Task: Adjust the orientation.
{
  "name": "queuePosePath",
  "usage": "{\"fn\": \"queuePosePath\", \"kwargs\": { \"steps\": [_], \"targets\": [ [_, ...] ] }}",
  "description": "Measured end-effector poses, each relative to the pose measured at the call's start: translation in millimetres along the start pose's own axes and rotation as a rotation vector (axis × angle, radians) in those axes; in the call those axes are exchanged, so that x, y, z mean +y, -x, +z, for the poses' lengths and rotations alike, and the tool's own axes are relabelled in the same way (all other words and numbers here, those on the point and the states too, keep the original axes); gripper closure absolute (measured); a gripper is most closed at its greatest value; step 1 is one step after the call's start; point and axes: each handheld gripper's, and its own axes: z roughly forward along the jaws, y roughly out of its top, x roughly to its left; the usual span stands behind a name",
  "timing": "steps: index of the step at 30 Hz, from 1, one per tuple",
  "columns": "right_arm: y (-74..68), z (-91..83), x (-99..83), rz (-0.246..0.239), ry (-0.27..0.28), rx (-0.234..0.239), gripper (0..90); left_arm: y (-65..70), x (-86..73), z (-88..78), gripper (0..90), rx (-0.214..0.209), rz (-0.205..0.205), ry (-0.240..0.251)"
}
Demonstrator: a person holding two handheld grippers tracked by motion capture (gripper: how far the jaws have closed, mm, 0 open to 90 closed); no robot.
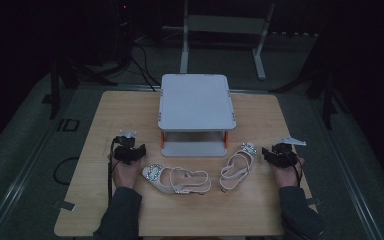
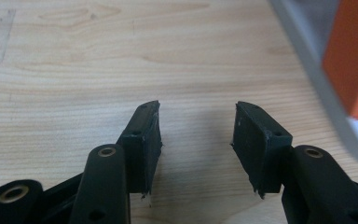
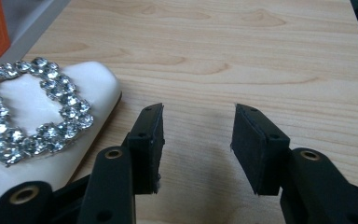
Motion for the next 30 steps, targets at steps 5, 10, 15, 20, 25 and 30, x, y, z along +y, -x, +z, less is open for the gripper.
{"fn": "queuePosePath", "kwargs": {
  "steps": [5,10,15,20,25,30],
  "targets": [
    [-0.4,-2.3,0.8,0.0,0.004,0.006,50.2,3.8,0.7,-10.5,50.3,-0.043,-0.004,0.02],
    [-2.3,-3.6,0.8,-0.006,0.005,0.009,47.9,9.6,2.8,-27.1,49.1,-0.061,0.013,0.053],
    [-3.0,-4.5,0.9,-0.007,0.004,0.01,46.0,17.3,0.8,-44.8,48.6,-0.068,0.02,0.079],
    [-3.3,-5.4,-0.1,-0.015,0.007,0.021,44.3,29.7,-6.6,-63.0,47.6,-0.077,0.013,0.09],
    [-1.6,-8.3,0.0,-0.005,0.017,0.019,43.8,47.9,-17.6,-74.0,43.2,-0.059,0.047,0.066],
    [-2.4,-7.4,-0.3,-0.008,0.013,0.017,43.5,59.5,-31.5,-81.4,35.8,-0.062,0.06,0.047]
  ]
}}
